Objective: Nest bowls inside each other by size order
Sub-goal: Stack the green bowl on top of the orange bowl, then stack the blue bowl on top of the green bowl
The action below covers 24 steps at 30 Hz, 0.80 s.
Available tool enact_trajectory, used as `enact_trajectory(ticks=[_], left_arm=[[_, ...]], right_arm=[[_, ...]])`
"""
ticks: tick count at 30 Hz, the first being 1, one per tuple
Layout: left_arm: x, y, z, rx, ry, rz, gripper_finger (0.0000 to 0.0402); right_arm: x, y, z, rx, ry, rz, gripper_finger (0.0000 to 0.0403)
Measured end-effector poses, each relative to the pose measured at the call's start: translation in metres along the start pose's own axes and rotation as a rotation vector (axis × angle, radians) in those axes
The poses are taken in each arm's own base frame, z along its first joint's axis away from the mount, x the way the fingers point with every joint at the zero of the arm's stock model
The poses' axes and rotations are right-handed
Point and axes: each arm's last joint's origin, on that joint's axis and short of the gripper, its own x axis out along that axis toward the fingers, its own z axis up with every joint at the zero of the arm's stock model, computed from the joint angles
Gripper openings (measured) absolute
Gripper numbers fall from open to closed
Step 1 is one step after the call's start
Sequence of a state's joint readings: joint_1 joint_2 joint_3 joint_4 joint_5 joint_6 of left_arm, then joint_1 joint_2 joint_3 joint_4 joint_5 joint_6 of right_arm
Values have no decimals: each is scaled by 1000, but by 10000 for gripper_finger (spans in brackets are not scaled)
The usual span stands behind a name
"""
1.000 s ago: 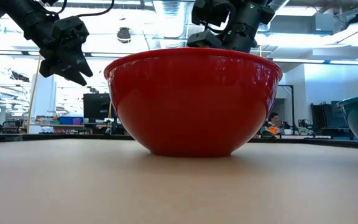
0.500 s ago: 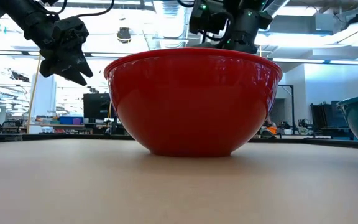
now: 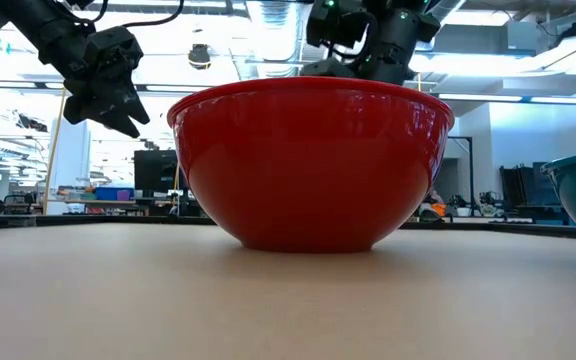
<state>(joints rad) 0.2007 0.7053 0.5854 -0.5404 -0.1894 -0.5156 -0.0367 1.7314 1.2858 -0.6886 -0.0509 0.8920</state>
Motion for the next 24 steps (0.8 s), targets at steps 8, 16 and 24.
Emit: enact_trajectory(ticks=[8,16,24], left_arm=[[0,0,0,6,0,0,194],[0,0,0,22,1,0,194],[0,0,0,24,3,1,194]], right_arm=[[-19,-4,5,14,-34,29,134],[-50,-14,7,34,-64,43,186],[-96,-16,-23,-33,10,86,198]])
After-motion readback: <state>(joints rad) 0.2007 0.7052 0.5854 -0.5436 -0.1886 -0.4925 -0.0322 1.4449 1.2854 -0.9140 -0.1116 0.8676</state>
